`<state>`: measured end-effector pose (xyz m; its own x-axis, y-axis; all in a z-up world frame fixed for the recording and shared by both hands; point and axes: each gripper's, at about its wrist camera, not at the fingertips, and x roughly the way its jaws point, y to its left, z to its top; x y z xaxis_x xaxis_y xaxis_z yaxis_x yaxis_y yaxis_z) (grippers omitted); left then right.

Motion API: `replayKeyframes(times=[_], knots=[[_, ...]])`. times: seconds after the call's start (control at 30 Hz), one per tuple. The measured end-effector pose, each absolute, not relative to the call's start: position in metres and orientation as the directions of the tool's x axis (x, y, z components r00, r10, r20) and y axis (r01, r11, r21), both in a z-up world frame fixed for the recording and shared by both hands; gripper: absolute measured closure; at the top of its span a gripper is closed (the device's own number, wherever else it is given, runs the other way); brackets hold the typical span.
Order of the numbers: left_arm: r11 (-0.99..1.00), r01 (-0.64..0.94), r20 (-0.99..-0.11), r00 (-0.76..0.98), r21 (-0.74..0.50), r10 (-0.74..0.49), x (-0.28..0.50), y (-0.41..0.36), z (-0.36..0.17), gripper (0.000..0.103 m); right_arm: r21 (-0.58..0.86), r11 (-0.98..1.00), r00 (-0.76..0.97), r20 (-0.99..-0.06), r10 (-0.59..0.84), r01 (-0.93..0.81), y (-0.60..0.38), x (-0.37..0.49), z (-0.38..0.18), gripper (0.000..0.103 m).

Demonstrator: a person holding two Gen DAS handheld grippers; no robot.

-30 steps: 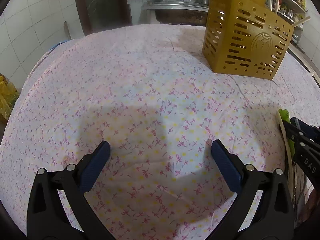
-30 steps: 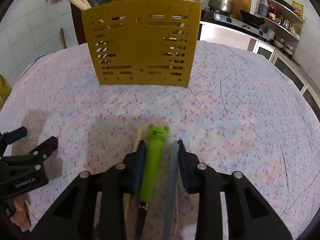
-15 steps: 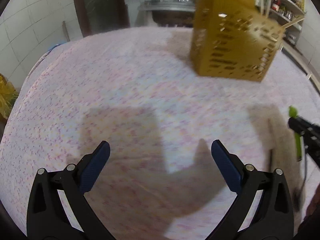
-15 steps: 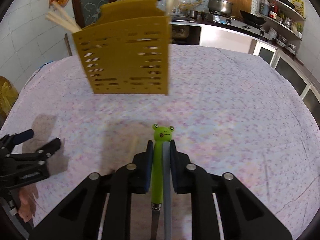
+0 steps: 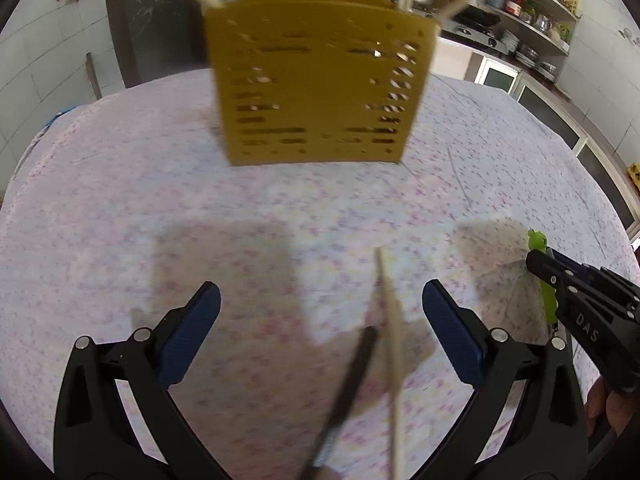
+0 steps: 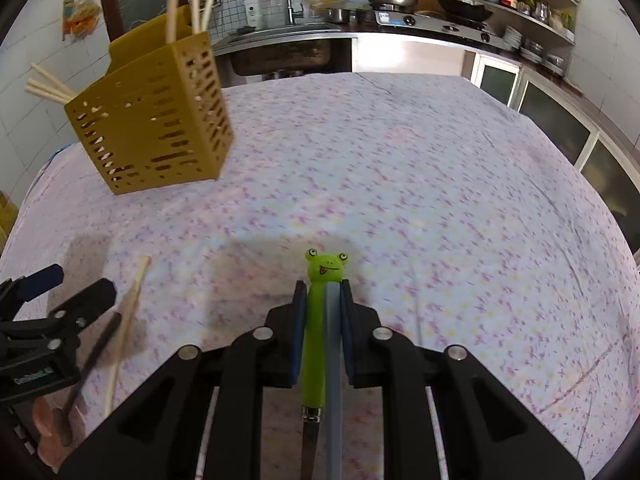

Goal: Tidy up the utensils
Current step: 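Grasp the green frog-handled fork with the right gripper while the left gripper grasps a chopstick, then carry the fork and chopstick over the caddy, lower them in and open both grippers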

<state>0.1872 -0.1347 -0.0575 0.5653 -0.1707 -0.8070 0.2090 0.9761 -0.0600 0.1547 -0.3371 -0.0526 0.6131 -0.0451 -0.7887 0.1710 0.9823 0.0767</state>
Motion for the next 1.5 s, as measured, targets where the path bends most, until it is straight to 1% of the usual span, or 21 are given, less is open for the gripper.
replayKeyframes(times=[0.07, 0.1, 0.13, 0.2, 0.3, 0.37, 0.43, 0.47, 0.5, 0.53, 0.63, 0.77, 0.97, 1.13, 1.33, 1.5], knots=[[0.974, 0.217, -0.816, 0.550, -0.063, -0.175, 0.187, -0.143, -0.063, 0.018, 0.079, 0.981, 0.614, -0.788, -0.046, 0.175, -0.340, 0.153, -0.055, 0.087], [0.972, 0.227, -0.824, 0.539, -0.059, -0.176, 0.187, -0.148, -0.067, 0.028, 0.085, 0.980, 0.615, -0.788, -0.043, 0.177, -0.342, 0.153, -0.056, 0.087], [0.971, 0.232, -0.830, 0.531, -0.052, -0.172, 0.189, -0.152, -0.070, 0.034, 0.094, 0.979, 0.615, -0.787, -0.037, 0.179, -0.344, 0.153, -0.057, 0.087], [0.973, 0.231, -0.824, 0.549, -0.013, -0.142, 0.189, -0.159, -0.073, 0.035, 0.104, 0.978, 0.618, -0.785, -0.030, 0.179, -0.345, 0.153, -0.058, 0.087], [0.970, 0.242, -0.820, 0.552, -0.012, -0.147, 0.188, -0.166, -0.072, 0.042, 0.103, 0.980, 0.623, -0.782, -0.027, 0.172, -0.344, 0.153, -0.058, 0.087], [0.969, 0.247, -0.820, 0.555, 0.000, -0.141, 0.189, -0.171, -0.073, 0.054, 0.099, 0.981, 0.625, -0.780, -0.029, 0.169, -0.342, 0.154, -0.058, 0.087], [0.967, 0.253, -0.821, 0.553, 0.002, -0.143, 0.191, -0.173, -0.072, 0.072, 0.099, 0.981, 0.627, -0.779, -0.028, 0.167, -0.340, 0.155, -0.058, 0.087], [0.968, 0.253, -0.822, 0.549, -0.006, -0.149, 0.192, -0.175, -0.071, 0.078, 0.098, 0.981, 0.630, -0.776, -0.029, 0.166, -0.339, 0.154, -0.057, 0.087], [0.967, 0.253, -0.825, 0.542, -0.019, -0.158, 0.193, -0.176, -0.070, 0.085, 0.097, 0.981, 0.632, -0.774, -0.031, 0.167, -0.339, 0.154, -0.057, 0.087], [0.967, 0.254, -0.827, 0.539, -0.023, -0.161, 0.195, -0.177, -0.070, 0.090, 0.098, 0.981, 0.634, -0.773, -0.032, 0.168, -0.340, 0.153, -0.056, 0.087], [0.966, 0.256, -0.828, 0.534, -0.036, -0.173, 0.200, -0.176, -0.068, 0.098, 0.101, 0.979, 0.637, -0.770, -0.035, 0.176, -0.341, 0.151, -0.055, 0.087], [0.965, 0.250, -0.811, 0.547, -0.080, -0.209, 0.202, -0.168, -0.061, 0.098, 0.103, 0.978, 0.653, -0.756, -0.040, 0.179, -0.339, 0.148, -0.049, 0.087], [0.963, 0.254, -0.746, 0.625, -0.086, -0.232, 0.189, -0.164, -0.029, 0.098, 0.119, 0.977, 0.704, -0.709, -0.041, 0.176, -0.333, 0.139, -0.029, 0.087], [0.966, 0.246, -0.648, 0.724, -0.077, -0.236, 0.171, -0.153, 0.009, 0.098, 0.138, 0.975, 0.759, -0.649, -0.043, 0.173, -0.329, 0.129, -0.012, 0.087], [0.976, 0.209, -0.518, 0.829, -0.058, -0.209, 0.148, -0.125, 0.049, 0.099, 0.144, 0.976, 0.832, -0.551, -0.059, 0.165, -0.320, 0.118, 0.009, 0.087], [0.983, 0.173, -0.457, 0.870, -0.068, -0.185, 0.143, -0.105, 0.068, 0.099, 0.136, 0.979, 0.879, -0.472, -0.070, 0.151, -0.310, 0.112, 0.023, 0.087]])
